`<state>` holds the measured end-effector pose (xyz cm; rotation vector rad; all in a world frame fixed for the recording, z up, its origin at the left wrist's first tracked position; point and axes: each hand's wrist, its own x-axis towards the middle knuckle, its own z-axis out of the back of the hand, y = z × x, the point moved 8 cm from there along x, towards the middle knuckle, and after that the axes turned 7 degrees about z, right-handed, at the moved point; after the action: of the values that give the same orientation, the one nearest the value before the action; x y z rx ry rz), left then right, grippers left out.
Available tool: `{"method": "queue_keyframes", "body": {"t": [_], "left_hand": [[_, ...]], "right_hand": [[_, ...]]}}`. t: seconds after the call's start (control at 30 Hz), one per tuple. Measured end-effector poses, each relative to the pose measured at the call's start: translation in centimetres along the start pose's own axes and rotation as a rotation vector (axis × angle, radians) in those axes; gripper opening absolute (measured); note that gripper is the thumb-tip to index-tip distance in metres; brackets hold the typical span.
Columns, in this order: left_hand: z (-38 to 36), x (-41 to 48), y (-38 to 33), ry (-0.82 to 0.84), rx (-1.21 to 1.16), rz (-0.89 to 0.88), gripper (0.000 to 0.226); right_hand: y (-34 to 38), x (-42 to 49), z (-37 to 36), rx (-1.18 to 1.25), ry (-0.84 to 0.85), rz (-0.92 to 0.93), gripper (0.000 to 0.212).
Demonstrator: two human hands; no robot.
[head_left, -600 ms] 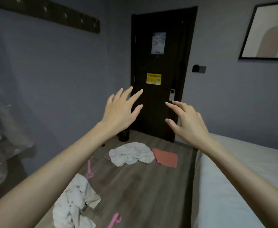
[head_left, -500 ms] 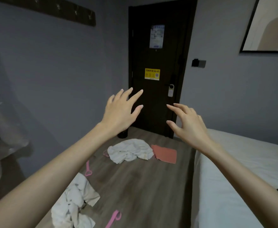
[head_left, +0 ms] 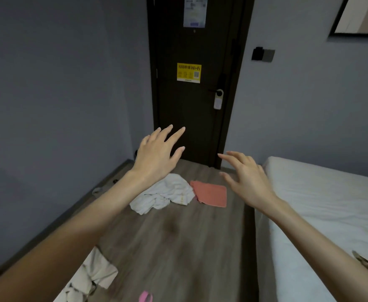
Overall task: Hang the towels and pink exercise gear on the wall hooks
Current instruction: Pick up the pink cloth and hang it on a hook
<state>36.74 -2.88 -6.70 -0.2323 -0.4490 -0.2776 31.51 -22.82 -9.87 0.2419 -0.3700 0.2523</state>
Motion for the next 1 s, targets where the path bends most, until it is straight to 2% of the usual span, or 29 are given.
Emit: {"method": "queue_keyframes", "body": {"t": [0.33,0.47,1.0], "left_hand": [[-14.5,11.4,4.2,0.15,-0.081,0.047,0.052],[-21.3,16.8,4.0,0.14,-0.065,0.043,0.05],[-49.1,40.2,3.5,0.456,-0.193,0.192,0.047]], "right_hand": [[-9.1,10.9,-10.7,0.13,0.071,-0.08,0.049],[-15.0,15.6,-16.4,0.143,0.117,-0.096,0.049],[-39.2,35.3,-34.7,0.289,0.41,-0.201,0.047]]}}
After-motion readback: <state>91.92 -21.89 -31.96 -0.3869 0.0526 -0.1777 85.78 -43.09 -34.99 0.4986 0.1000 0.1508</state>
